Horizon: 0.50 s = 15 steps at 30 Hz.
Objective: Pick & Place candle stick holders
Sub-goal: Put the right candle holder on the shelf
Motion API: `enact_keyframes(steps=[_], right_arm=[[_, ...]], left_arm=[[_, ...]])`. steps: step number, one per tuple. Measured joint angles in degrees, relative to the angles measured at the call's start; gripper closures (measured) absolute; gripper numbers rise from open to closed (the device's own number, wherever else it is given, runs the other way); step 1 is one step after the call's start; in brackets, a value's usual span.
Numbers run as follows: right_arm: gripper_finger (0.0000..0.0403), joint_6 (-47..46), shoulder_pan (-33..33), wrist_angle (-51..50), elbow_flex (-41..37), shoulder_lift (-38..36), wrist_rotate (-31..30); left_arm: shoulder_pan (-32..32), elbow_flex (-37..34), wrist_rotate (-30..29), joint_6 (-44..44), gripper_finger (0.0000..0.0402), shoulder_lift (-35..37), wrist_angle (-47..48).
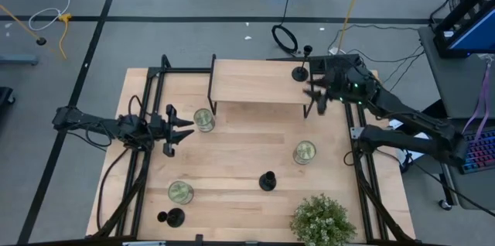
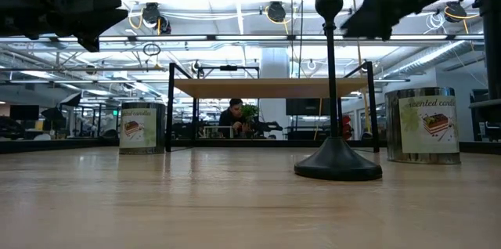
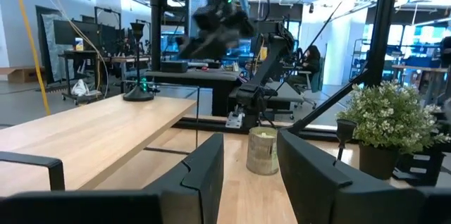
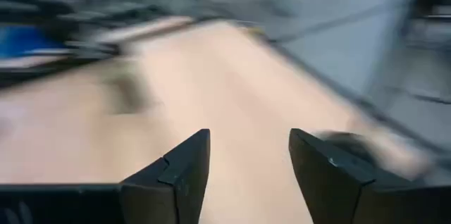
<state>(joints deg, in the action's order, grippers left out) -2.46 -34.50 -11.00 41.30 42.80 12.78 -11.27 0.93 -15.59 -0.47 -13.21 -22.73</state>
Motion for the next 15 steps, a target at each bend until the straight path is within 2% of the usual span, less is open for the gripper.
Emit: enact_keyframes(steps=[5, 7, 10, 15], right_arm=[[0.0226, -2.31, 6.51, -0.41, 0.02, -2.38, 22.36], [0.0229, -2.55, 11.17, 1.59, -0.89, -2.28, 26.37], [0.0230, -4.24, 19.66, 10.71, -6.06, -1.20, 23.79], [0.0226, -7.24, 33.17, 36.01, -17.63, 3.52, 18.00]], left_arm=[[0.00, 0.00, 0.00, 0.15, 0.0266, -0.01, 0.35], [-0.02, 0.00, 0.00, 0.00, 0.0266, -0.02, -0.03], [-0.02, 0.00, 1.10, -1.43, 0.0266, -0.06, -1.71], [-0.11, 1.07, 8.80, -2.66, 0.0266, -3.22, -9.15]])
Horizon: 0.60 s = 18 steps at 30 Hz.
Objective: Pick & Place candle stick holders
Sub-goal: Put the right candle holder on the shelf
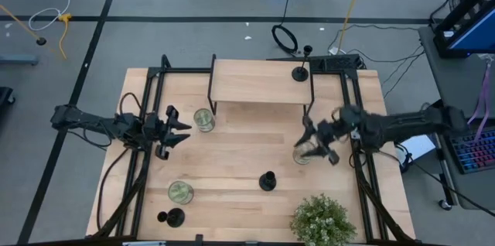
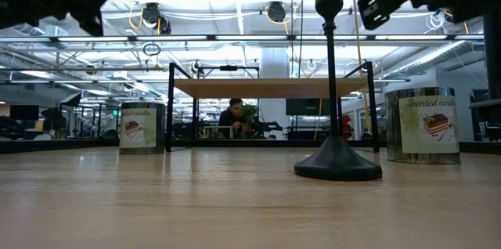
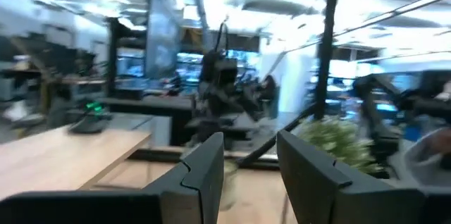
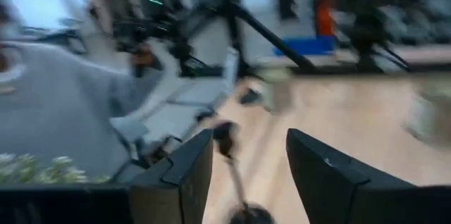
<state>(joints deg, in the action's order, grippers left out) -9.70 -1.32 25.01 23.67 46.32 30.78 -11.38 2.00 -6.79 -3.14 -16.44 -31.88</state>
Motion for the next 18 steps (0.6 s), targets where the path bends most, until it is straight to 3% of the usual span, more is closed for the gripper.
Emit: enact_keyframes(steps=[3, 8, 14, 18], right_arm=[[0.0225, 0.72, 6.82, 10.27, -4.30, 4.23, -8.27], [0.0225, 1.44, 14.36, 13.07, -3.75, 12.19, -20.48], [0.0225, -2.89, 18.95, 18.29, -2.72, 23.25, -22.26], [0.0225, -3.10, 20.62, 24.99, -0.86, 32.56, -25.03]], left_arm=[[0.00, 4.29, 0.80, 0.26, 0.0266, -4.53, 1.87], [-0.12, 14.96, 0.85, 1.18, 0.0266, -15.85, 11.73], [-2.01, 25.26, 0.95, 8.39, 0.0266, -26.07, 15.76], [-2.90, 28.76, 0.97, 10.85, 0.0266, -28.95, 15.69]])
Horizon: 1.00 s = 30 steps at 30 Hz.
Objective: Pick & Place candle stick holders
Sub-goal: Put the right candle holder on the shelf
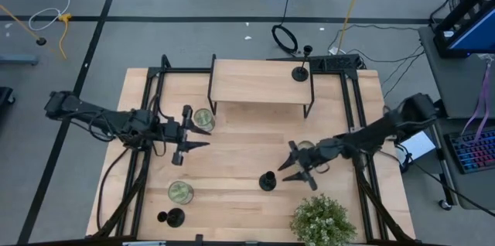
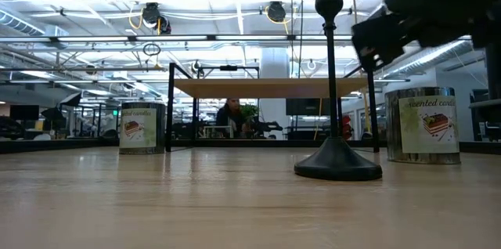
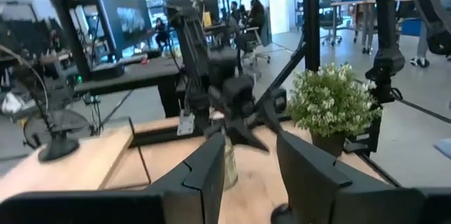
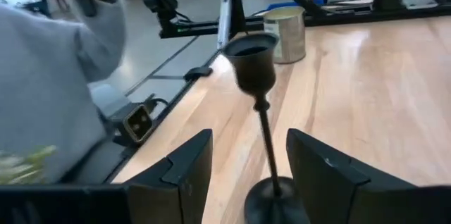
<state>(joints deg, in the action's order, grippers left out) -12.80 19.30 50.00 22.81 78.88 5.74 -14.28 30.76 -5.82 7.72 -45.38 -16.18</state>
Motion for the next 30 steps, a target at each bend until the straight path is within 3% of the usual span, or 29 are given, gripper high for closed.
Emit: enact_keyframes(steps=[7, 12, 15, 21, 30], right_arm=[[0.0225, 0.67, 0.36, 2.59, 8.20, 14.40, 0.01], [0.0234, 4.33, 0.34, 2.52, 11.67, 19.41, 0.01], [0.0268, 6.81, 0.34, 3.33, 11.93, 20.12, 0.03], [0.0387, 7.71, -0.74, 3.37, 11.46, 18.93, 0.12], [0.0395, 7.84, -2.99, 6.17, 13.50, 12.89, -3.20]], left_arm=[[-0.55, 0.50, -0.20, 0.58, 0.0266, -0.37, 2.07], [-0.55, 0.50, -0.20, -2.36, 0.0266, -0.37, 3.07], [-0.55, 0.50, -0.19, -5.79, 0.0266, -0.37, 3.78], [-0.55, 0.50, -0.19, -9.08, 0.0266, -0.37, 6.85], [-0.55, 0.50, -0.20, -11.20, 0.0266, -0.37, 7.44]])
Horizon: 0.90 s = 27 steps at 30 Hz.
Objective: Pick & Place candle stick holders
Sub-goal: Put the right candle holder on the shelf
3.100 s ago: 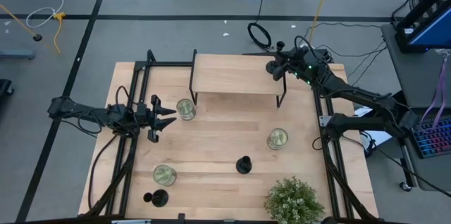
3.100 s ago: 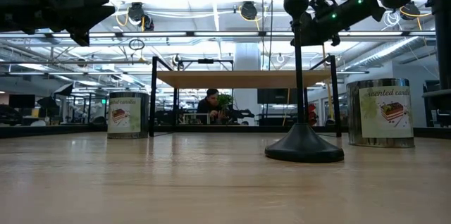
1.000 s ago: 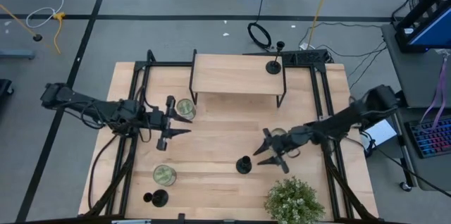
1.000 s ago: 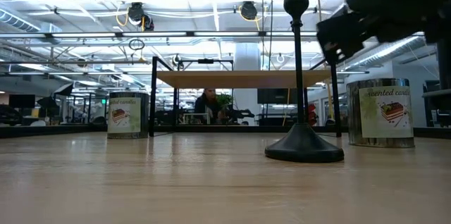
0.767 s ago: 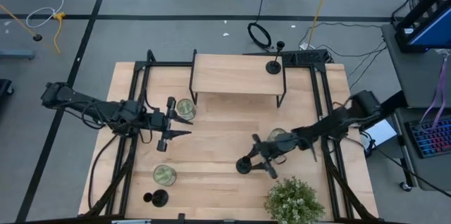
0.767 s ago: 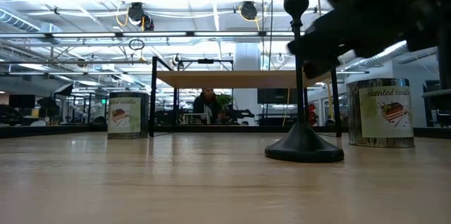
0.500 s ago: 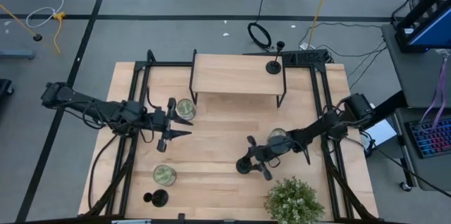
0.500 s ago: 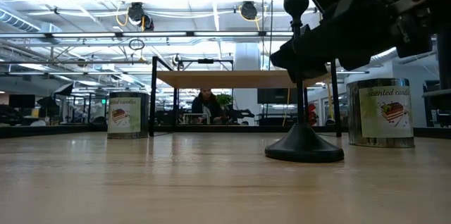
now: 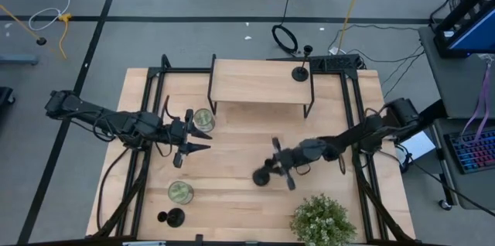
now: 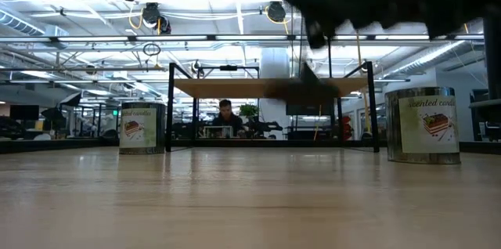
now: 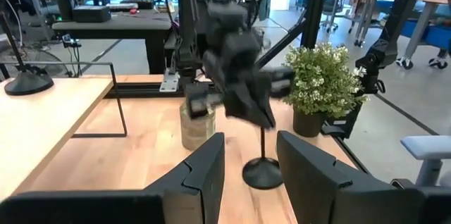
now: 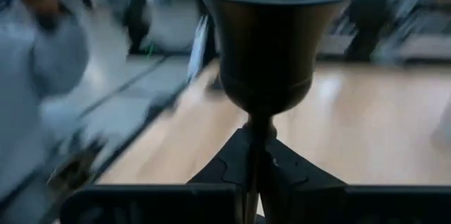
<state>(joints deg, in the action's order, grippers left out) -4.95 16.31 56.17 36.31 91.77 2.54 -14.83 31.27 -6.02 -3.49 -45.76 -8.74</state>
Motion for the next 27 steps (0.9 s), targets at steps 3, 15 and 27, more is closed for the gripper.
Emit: enact_keyframes(steps=[3, 15, 27], right_arm=[[0.0395, 2.48, -1.76, -0.10, 2.50, -3.90, -6.67], [0.0396, 8.96, -17.42, -29.26, 24.37, -9.76, -30.81], [0.0396, 2.41, -30.69, -38.01, 34.64, 0.75, -31.03]], left_arm=[[0.00, 0.00, -0.02, 0.14, 0.0266, 0.00, -0.93], [0.06, 0.00, -0.24, 2.52, 0.0266, 0.00, -2.31], [0.09, 0.00, -2.10, 3.28, 0.0266, 0.00, -1.80]])
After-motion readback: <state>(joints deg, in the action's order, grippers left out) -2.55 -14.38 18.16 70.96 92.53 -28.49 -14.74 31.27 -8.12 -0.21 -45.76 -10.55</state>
